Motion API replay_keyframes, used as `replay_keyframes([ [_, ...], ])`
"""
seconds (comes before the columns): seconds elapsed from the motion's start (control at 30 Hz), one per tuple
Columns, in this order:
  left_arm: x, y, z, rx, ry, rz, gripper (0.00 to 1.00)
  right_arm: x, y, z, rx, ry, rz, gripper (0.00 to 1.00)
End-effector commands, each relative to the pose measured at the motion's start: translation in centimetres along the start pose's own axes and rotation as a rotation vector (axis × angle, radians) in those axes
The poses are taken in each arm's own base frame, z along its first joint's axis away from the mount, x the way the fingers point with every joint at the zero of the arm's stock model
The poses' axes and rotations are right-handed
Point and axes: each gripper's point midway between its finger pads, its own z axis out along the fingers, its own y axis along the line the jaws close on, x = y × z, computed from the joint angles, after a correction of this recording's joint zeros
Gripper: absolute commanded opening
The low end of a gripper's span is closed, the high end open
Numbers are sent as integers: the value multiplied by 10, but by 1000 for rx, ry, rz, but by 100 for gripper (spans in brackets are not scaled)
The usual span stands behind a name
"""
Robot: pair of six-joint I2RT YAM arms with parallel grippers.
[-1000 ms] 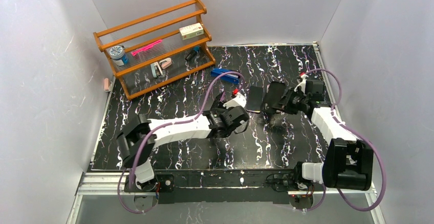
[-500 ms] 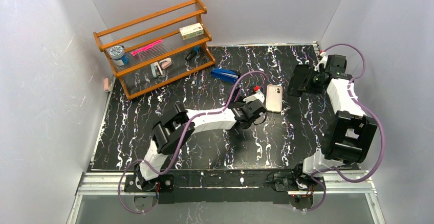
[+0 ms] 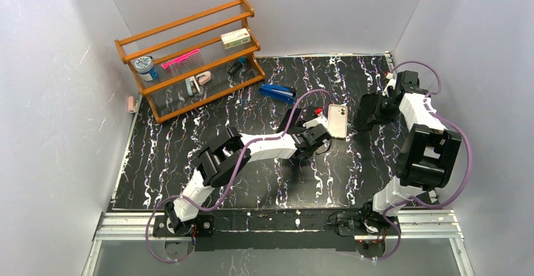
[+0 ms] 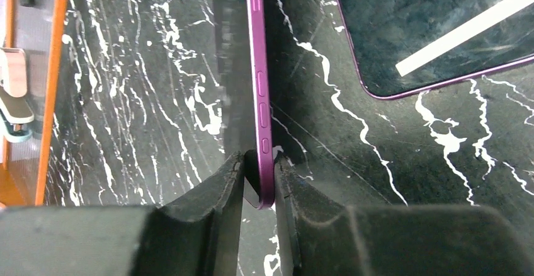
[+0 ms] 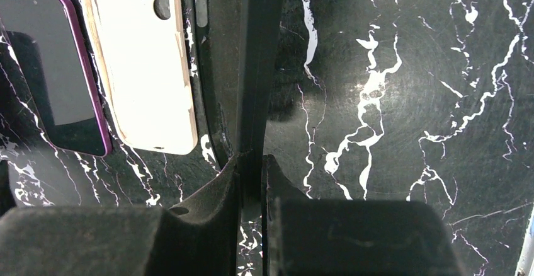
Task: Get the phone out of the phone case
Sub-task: Place the phone case at the center of the board.
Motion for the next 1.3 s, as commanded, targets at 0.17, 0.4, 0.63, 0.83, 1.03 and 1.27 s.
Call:
replay_keyframes([
  [0.17, 2, -9, 14, 39, 31, -87, 25, 14, 12, 18, -128, 127, -35, 1],
  [0.4, -9, -6, 13, 110, 27, -180, 41, 18, 11, 31, -149, 175, -33, 3],
  [0.63, -21, 13, 10, 209, 19, -338, 62, 19, 13, 37, -163, 201, -27, 32],
  [0.83, -21, 48, 2, 285, 5, -509, 77, 14, -4, 35, -42, 179, 8, 62],
  [1.03, 11, 108, 9, 284, 23, -734, 82, -7, -13, 9, 72, 54, 55, 72],
  [1.27, 60, 207, -14, 235, -1, -1049, 89, -37, 3, -48, 63, -190, 77, 82],
])
